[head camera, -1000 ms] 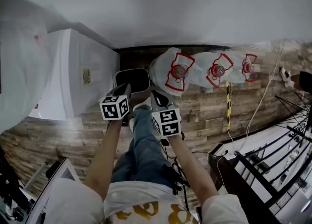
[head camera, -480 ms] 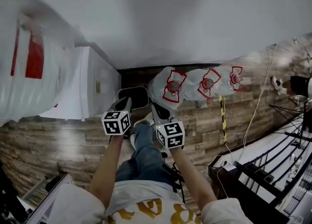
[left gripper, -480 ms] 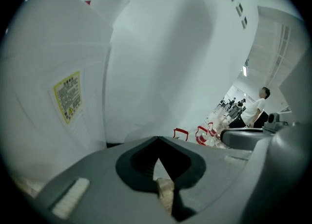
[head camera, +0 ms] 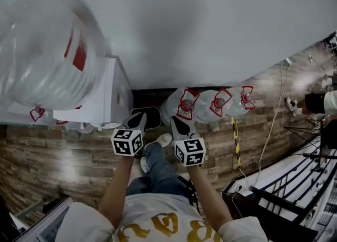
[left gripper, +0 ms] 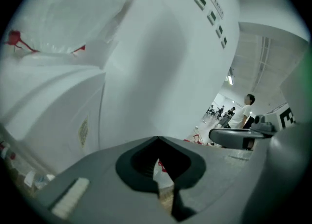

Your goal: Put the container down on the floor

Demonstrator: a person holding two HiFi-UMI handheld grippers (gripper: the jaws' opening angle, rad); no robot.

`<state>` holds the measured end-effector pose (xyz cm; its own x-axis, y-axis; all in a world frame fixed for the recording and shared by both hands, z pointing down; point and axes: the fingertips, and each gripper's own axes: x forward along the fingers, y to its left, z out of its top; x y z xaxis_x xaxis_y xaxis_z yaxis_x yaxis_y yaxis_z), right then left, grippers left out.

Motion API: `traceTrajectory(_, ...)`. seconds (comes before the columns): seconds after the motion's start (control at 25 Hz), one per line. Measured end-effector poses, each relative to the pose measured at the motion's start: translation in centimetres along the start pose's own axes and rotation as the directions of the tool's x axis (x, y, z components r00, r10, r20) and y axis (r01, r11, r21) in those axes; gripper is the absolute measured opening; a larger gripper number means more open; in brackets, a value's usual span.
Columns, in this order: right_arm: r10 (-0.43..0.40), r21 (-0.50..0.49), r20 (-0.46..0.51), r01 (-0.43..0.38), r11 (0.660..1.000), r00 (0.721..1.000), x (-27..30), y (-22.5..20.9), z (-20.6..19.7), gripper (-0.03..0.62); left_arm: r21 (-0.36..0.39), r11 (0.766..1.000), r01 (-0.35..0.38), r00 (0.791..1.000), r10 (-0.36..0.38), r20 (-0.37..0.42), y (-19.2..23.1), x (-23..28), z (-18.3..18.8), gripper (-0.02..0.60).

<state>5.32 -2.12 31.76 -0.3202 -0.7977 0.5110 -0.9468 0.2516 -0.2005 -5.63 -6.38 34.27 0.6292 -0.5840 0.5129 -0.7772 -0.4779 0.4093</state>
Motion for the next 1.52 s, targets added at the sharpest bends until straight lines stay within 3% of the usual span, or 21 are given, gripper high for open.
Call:
traceTrajectory(0.24,-0.034,0.008,0.081,0.033,0.999,0.996,-2.1,1.6,3.6,0.028,0.005,1.0,-0.008,0.998,0.008,0.067,-0.9,-4.3,4.2,0.0)
traceTrajectory(0.44,-0.074,0.058,0.141,0.066,0.996,0.987,-4.2,2.6,5.7,0.028,0.003,1.0,-0.018,0.98,0.017,0.199,-1.6,-9.0,7.6,0.0)
traceTrajectory(0.64,-0.061,0.037,0.166,0.055,0.998,0.984,-5.5,5.2,6.5,0.028,-0.038,0.999,-0.026,0.971,0.034,0.235,-1.3,-12.5,8.2,0.0)
traceTrajectory(0.88,-0.046,0.011,0.168,0.045,0.999,0.985,-5.2,6.9,6.8,0.028,-0.046,0.999,0.028,0.959,-0.014,0.282,-1.8,-14.0,9.9,0.0)
traceTrajectory(1.0,-0.039,0.01,0.167,0.038,0.999,0.985,-5.4,7.4,6.8,0.028,-0.03,0.999,0.012,0.959,-0.003,0.284,-1.9,-14.5,10.1,0.0)
traceTrajectory(1.52,0.012,0.0,0.152,-0.012,1.0,0.988,-4.7,9.9,6.3,0.028,-0.098,0.994,-0.045,0.958,0.071,0.278,0.6,-15.9,8.6,0.0)
